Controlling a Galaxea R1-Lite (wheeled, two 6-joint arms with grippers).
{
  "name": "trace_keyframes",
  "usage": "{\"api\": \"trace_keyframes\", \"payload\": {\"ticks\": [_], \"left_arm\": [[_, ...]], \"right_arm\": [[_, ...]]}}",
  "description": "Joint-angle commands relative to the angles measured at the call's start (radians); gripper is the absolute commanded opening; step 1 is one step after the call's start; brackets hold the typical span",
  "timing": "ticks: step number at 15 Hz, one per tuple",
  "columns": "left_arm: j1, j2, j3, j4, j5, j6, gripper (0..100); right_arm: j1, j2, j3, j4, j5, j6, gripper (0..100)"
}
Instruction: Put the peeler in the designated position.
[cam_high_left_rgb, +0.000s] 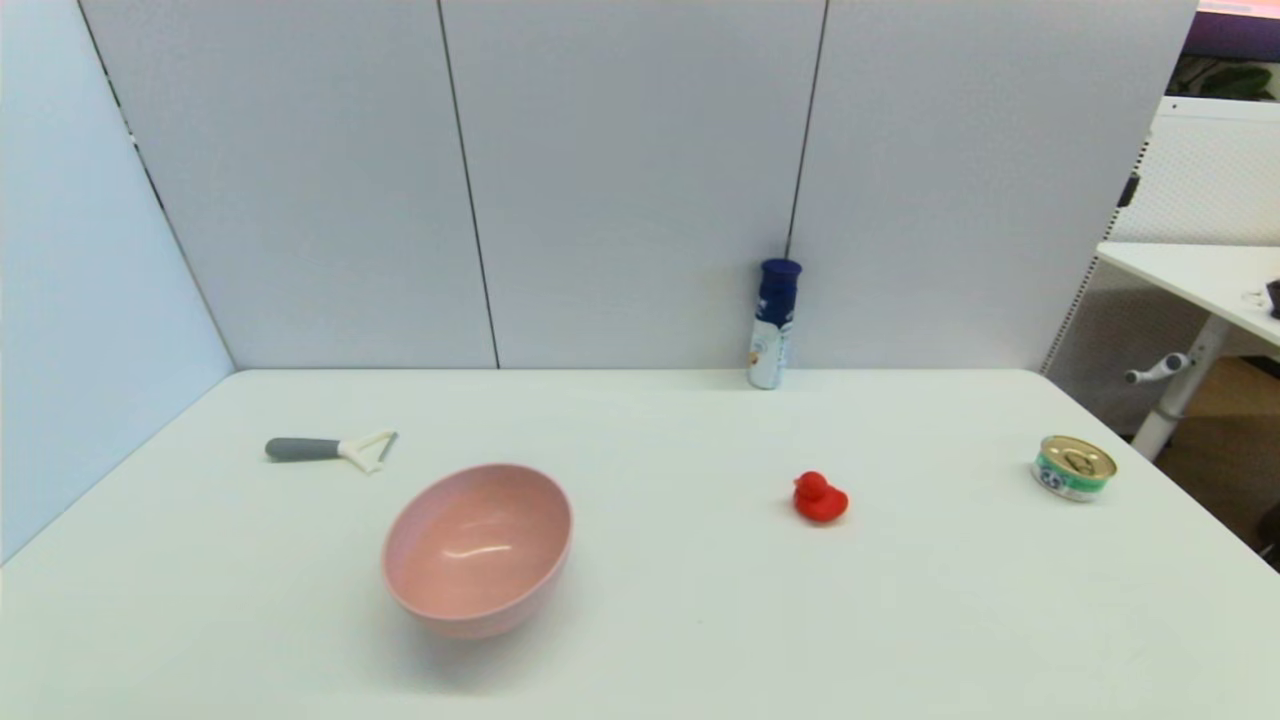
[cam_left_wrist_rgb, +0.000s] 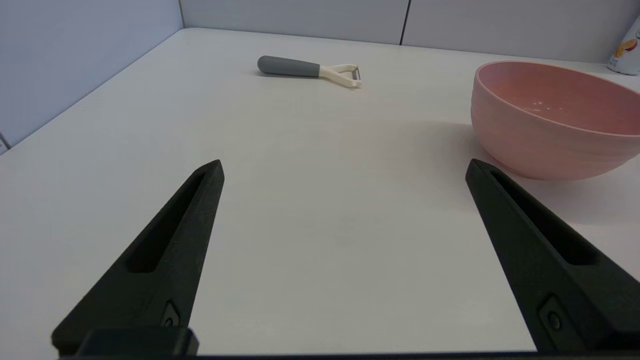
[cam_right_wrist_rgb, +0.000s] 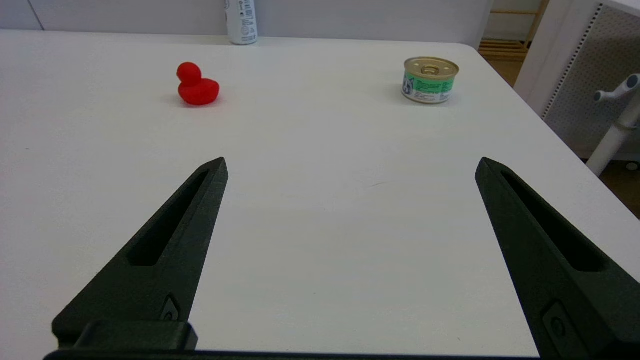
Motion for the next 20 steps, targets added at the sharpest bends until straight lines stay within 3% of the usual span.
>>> {"api": "trace_keyframes", "payload": {"ticks": [1,16,20], "left_arm": [[0.0,0.001,0.002,0.0,0.001,0.0,100],[0.0,0.021,-0.009,0.012,-0.001,0.024,100],[0.0,0.351,-0.35,0.205,0.01,0.073,100]], "right_arm": [[0.0,0.0,0.0,-0.001,0.0,0.0,100],[0.0,0.0,0.0,-0.001,0.0,0.0,100],[0.0,0.0,0.0,-0.001,0.0,0.0,100]]}}
